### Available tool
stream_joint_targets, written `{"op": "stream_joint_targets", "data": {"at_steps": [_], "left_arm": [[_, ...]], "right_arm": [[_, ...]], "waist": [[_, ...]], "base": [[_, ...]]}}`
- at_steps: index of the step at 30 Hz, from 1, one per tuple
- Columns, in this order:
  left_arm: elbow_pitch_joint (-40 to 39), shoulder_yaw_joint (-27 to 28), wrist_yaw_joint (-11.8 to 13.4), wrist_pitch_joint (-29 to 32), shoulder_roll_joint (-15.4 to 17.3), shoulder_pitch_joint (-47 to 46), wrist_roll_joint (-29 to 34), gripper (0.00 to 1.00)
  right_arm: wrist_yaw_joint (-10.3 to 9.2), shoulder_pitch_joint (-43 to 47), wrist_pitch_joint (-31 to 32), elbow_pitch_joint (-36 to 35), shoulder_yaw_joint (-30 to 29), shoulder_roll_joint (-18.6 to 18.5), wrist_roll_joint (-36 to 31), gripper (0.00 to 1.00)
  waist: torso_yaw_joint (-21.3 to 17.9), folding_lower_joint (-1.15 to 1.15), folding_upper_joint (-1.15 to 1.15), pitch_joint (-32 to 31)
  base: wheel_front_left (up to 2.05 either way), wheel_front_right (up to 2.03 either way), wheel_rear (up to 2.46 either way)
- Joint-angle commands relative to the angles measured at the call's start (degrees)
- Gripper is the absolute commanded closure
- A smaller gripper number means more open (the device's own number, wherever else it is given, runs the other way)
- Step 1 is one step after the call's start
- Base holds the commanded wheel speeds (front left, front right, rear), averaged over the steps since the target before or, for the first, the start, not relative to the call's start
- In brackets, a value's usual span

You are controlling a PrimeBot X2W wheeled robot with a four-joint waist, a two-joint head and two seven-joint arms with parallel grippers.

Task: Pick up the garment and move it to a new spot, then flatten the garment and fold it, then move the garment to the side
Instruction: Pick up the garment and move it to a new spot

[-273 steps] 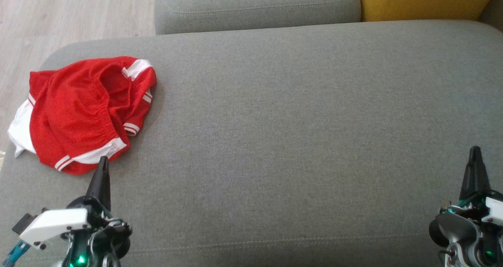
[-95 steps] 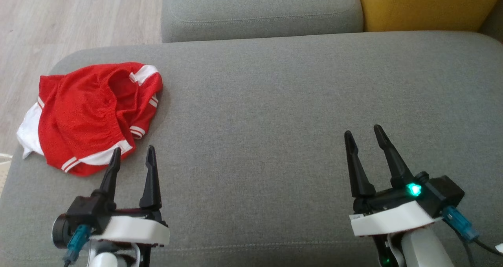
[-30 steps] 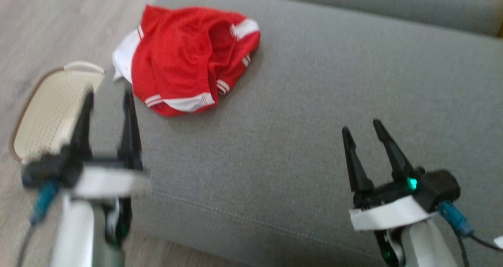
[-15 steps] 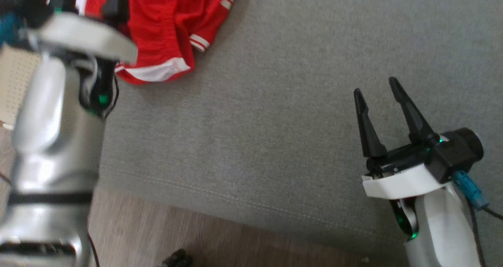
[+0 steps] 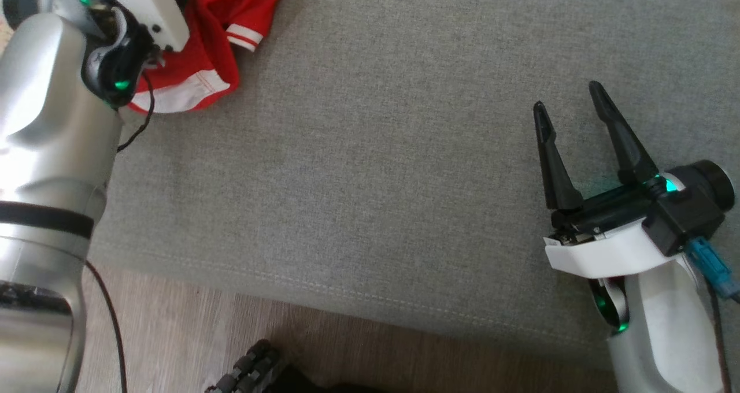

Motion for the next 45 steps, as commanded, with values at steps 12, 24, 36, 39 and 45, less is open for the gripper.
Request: {"op": "stream_joint_targets", "data": {"at_steps": [12, 24, 36, 39, 45], "left_arm": [[7.55, -5.23, 0.00, -2.80, 4.88, -4.62, -4.48, 0.50], [3.52, -10.13, 0.00, -20.63, 9.44, -9.02, -4.70, 1.00], [-13.63, -13.91, 0.00, -20.60, 13.38, -10.56, -7.01, 1.00], [-18.74, -14.27, 0.13, -18.68, 13.03, -10.94, -7.79, 1.00], [-29.13, -15.37, 1.97, -14.28, 10.15, -11.52, -9.39, 1.00]], "right_arm": [[0.41, -0.73, -0.39, -3.08, 1.54, 0.15, -0.50, 0.00], [0.41, -0.99, -0.39, -2.07, 2.16, 2.22, 1.55, 0.00], [0.41, -0.27, -0.39, -1.69, 3.23, 4.61, 4.89, 0.00], [0.41, -0.28, -0.39, -2.06, 3.60, 4.77, 6.30, 0.00], [0.41, -0.54, -0.39, -3.85, 4.49, 4.81, 10.52, 0.00]], "waist": [[-0.14, -0.01, 0.00, 2.53], [-2.39, -0.01, 0.00, -4.30], [-9.62, -0.01, 0.00, -13.76], [-12.62, -0.01, 0.00, -15.18], [-19.58, -0.01, 0.00, -16.75]], "base": [[0.00, 0.00, 0.00], [0.00, 0.00, 0.00], [0.00, 0.00, 0.00], [0.00, 0.00, 0.00], [0.00, 0.00, 0.00]]}}
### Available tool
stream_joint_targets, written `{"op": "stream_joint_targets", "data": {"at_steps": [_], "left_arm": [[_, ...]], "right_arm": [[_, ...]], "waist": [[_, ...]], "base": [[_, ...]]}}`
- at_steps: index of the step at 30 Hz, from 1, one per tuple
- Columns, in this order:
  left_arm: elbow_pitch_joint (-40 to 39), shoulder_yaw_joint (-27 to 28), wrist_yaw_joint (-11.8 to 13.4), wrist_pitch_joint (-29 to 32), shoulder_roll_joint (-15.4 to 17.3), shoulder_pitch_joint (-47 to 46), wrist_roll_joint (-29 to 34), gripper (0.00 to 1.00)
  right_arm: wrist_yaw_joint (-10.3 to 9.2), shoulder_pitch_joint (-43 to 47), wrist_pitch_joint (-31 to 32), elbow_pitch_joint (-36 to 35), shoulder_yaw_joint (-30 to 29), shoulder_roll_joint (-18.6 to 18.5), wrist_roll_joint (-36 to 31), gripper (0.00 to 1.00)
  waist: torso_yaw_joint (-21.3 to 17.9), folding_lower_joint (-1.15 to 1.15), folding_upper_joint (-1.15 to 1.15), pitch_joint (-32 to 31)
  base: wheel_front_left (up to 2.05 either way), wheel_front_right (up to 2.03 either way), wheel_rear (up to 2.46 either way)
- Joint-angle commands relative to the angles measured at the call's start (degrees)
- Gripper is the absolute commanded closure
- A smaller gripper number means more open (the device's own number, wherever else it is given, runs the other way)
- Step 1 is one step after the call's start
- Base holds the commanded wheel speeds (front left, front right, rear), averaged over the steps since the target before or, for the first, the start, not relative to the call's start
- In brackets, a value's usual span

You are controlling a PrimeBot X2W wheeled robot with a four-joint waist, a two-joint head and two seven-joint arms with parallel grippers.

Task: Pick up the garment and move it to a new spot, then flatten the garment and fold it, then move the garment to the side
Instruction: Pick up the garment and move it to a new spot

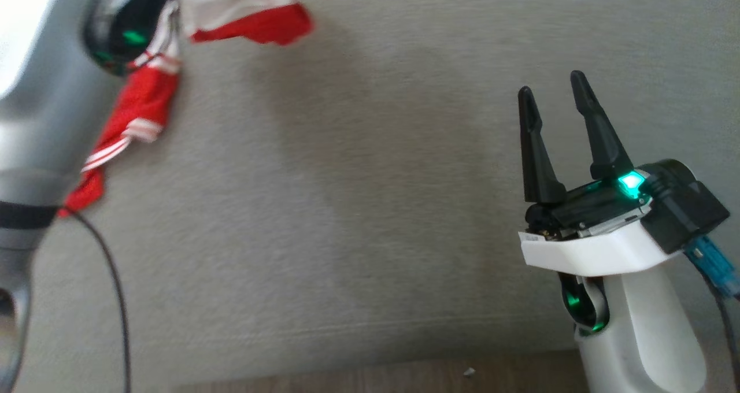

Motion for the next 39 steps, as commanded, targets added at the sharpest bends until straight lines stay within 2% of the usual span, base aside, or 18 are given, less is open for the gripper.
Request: {"op": "stream_joint_targets", "data": {"at_steps": [1, 7, 13, 16, 20, 21, 22, 24, 27, 33, 34, 39], "left_arm": [[-2.78, 2.00, 0.65, 0.38, 0.91, -3.89, -0.38, 1.00], [-5.12, -1.30, 2.45, 3.06, -3.47, -1.96, -0.88, 1.00], [-0.49, -6.26, 2.44, 3.31, -6.62, 4.49, -0.87, 1.00], [4.79, -9.37, 3.30, -0.25, -6.34, 8.25, 2.90, 1.00], [13.91, -9.81, 5.07, -6.75, -8.28, 13.55, 4.57, 1.00], [15.59, -9.27, 5.37, -7.63, -8.97, 14.46, 4.83, 0.85], [16.82, -8.55, 5.40, -8.14, -9.65, 15.29, 5.02, 0.00], [16.99, -5.47, 6.12, -8.49, -11.07, 16.70, 5.92, 0.00], [12.98, 0.48, 6.83, -8.54, -12.36, 20.65, 10.20, 0.00], [5.14, 11.79, 8.13, -8.56, -15.18, 33.15, 17.42, 0.00], [5.14, 11.79, 8.13, -8.56, -15.18, 33.15, 17.42, 0.00], [-2.52, 20.66, 9.13, -8.57, -17.01, 44.65, 23.23, 0.00]], "right_arm": [[0.36, 0.35, -0.23, -2.33, 1.44, 0.91, 0.84, 0.00], [0.36, 0.37, -0.23, -3.53, 1.41, 0.92, 3.00, 0.00], [0.36, 0.20, -0.23, -4.59, 1.40, 0.92, 3.87, 0.00], [0.36, 0.13, -0.23, -4.83, 1.60, 0.92, 3.83, 0.00], [0.36, 0.15, -0.23, -4.64, 1.67, 0.92, 3.24, 0.00], [0.36, 0.25, -0.23, -4.54, 1.56, 0.92, 3.04, 0.00], [0.36, 0.43, -0.23, -4.40, 1.43, 0.92, 2.81, 0.00], [0.36, 1.08, -0.23, -4.11, 0.90, 0.93, 2.20, 0.00], [0.36, 2.07, -0.23, -2.98, 0.91, 0.93, 1.17, 0.00], [0.36, 4.40, -0.23, -0.46, 1.82, 0.93, 0.17, 0.00], [0.36, 4.40, -0.23, -0.46, 1.82, 0.93, 0.17, 0.00], [0.36, 6.92, -0.23, 1.05, 1.47, 0.93, 0.07, 0.00]], "waist": [[-4.63, 0.00, 0.00, -1.69], [-10.28, 0.00, 0.00, -1.79], [-12.76, 0.00, 0.00, 0.46], [-12.98, 0.00, 0.00, 2.28], [-12.36, 0.00, 0.00, 4.00], [-12.01, 0.00, 0.00, 4.05], [-11.59, 0.00, 0.00, 3.89], [-10.14, 0.00, 0.00, 3.07], [-7.42, 0.00, 0.00, 0.48], [-1.80, 0.00, 0.00, -6.89], [-1.80, 0.00, 0.00, -6.89], [2.18, 0.00, 0.00, -12.35]], "base": [[0.00, 0.00, 0.00], [0.00, 0.00, 0.00], [0.00, 0.00, 0.00], [0.00, 0.00, 0.00], [0.00, 0.00, 0.00], [0.00, 0.00, 0.00], [0.00, 0.00, 0.00], [0.00, 0.00, 0.00], [0.00, 0.00, 0.00], [0.00, 0.00, 0.00], [0.00, 0.00, 0.00], [0.00, 0.00, 0.00]]}}
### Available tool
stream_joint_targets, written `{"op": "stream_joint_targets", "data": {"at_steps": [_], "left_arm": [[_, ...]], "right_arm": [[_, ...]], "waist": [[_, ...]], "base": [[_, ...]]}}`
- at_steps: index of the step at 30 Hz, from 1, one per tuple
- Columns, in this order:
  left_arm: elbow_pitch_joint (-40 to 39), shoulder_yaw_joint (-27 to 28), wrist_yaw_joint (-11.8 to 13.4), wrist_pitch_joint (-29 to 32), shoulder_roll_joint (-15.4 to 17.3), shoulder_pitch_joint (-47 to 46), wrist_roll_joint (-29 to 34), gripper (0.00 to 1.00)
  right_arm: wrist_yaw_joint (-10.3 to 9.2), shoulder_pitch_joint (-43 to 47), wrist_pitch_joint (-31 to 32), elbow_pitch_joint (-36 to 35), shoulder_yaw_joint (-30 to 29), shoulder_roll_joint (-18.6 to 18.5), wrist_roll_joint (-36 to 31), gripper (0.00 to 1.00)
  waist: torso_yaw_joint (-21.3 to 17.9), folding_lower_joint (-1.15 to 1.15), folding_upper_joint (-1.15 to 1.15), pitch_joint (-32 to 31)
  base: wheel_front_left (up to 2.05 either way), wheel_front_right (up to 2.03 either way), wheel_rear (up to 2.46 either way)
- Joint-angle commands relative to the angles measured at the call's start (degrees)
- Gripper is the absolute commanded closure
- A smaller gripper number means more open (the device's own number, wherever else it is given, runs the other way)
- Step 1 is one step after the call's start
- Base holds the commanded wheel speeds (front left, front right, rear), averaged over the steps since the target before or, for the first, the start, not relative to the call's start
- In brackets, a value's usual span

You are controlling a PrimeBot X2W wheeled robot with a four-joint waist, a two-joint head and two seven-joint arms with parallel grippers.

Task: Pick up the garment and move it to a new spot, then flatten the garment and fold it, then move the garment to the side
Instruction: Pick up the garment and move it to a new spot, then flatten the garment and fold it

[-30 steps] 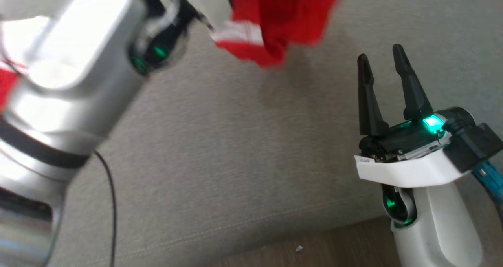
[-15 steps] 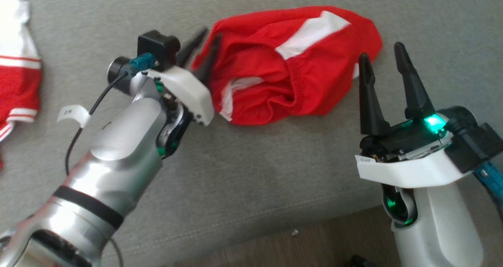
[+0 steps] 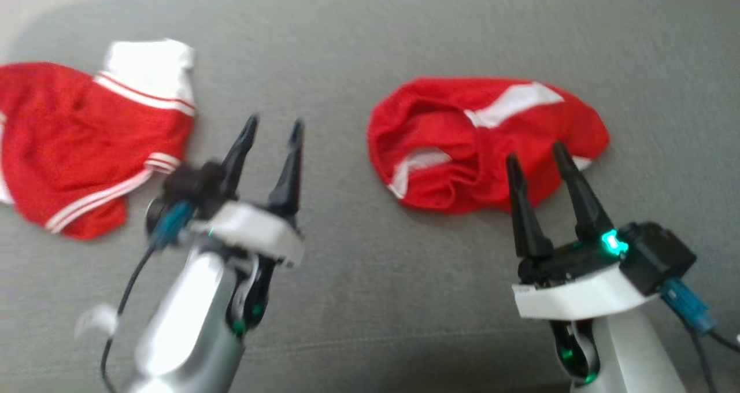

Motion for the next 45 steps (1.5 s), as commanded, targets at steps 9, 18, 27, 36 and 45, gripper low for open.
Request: {"op": "stream_joint_targets", "data": {"at_steps": [9, 18, 27, 36, 45], "left_arm": [[-15.18, 14.14, 3.64, -0.69, -1.90, 15.91, 9.03, 0.00], [-24.50, 19.23, 2.57, -0.70, -3.10, 28.92, 16.76, 0.00], [-25.83, 19.07, 2.60, -0.70, -3.24, 32.94, 20.69, 0.00], [-25.83, 17.81, 2.51, -0.70, -3.28, 32.81, 21.28, 0.00], [-25.43, 16.82, 2.48, -0.70, -3.28, 32.79, 21.25, 0.00]], "right_arm": [[0.36, 4.69, -0.24, -1.18, -2.11, 0.43, -2.11, 0.00], [0.36, 10.22, -0.24, -2.16, -4.47, 0.43, -3.98, 0.00], [0.36, 11.62, -0.24, -2.99, -4.53, 0.43, -4.59, 0.00], [0.36, 11.75, -0.24, -3.07, -4.73, 0.43, -4.61, 0.00], [0.36, 11.79, -0.24, -2.97, -4.91, 0.43, -4.35, 0.00]], "waist": [[6.53, 0.00, 0.00, -9.36], [7.41, 0.00, 0.00, -12.34], [7.26, 0.00, 0.00, -12.45], [7.21, 0.00, 0.00, -12.02], [7.32, 0.00, 0.00, -11.95]], "base": [[0.00, 0.00, 0.00], [0.00, 0.00, 0.00], [0.00, 0.00, 0.00], [0.00, 0.00, 0.00], [0.00, 0.00, 0.00]]}}
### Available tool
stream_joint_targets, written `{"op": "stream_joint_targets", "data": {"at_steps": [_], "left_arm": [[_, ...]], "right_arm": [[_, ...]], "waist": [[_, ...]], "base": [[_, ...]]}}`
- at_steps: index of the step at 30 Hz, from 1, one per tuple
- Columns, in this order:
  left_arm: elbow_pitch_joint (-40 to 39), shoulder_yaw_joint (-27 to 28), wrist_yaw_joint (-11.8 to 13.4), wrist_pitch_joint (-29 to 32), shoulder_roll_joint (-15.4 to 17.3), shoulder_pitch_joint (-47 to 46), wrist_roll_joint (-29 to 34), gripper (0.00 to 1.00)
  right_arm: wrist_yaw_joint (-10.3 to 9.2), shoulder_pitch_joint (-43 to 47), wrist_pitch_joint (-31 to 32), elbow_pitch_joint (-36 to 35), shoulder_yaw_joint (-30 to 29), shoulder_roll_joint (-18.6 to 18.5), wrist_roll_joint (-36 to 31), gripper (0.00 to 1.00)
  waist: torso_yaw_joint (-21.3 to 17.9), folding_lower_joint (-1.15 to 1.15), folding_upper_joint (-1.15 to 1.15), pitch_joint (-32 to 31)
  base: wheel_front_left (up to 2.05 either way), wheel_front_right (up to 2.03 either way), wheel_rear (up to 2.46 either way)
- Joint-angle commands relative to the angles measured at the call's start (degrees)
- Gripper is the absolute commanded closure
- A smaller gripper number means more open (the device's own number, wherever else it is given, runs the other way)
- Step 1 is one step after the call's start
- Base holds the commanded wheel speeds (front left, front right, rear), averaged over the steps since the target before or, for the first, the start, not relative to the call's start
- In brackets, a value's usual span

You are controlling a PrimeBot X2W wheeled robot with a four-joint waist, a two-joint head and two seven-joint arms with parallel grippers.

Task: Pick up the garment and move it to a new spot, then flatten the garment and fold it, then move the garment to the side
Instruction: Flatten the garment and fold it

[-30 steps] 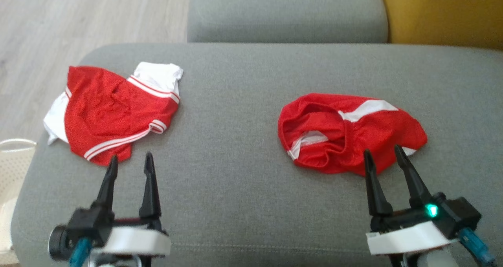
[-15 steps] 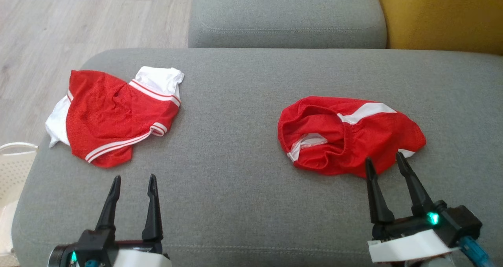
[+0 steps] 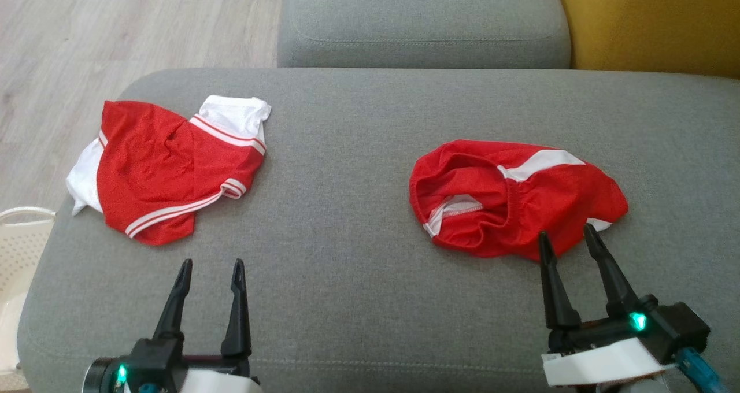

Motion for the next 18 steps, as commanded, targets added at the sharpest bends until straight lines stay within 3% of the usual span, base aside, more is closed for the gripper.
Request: {"op": "stream_joint_targets", "data": {"at_steps": [1, 18], "left_arm": [[-1.63, 1.45, 0.09, -0.70, -0.46, -2.42, 0.36, 0.00], [-0.97, 0.52, 0.07, -0.70, -0.46, -3.05, 0.69, 0.00]], "right_arm": [[0.36, -1.44, -0.24, -1.94, 1.13, -0.05, 0.07, 0.00], [0.36, -1.66, -0.24, -2.02, 0.84, -0.05, 0.15, 0.00]], "waist": [[0.00, 0.00, 0.00, -0.01], [-0.18, 0.00, 0.00, 0.81]], "base": [[0.00, 0.00, 0.00], [0.00, 0.00, 0.00]]}}
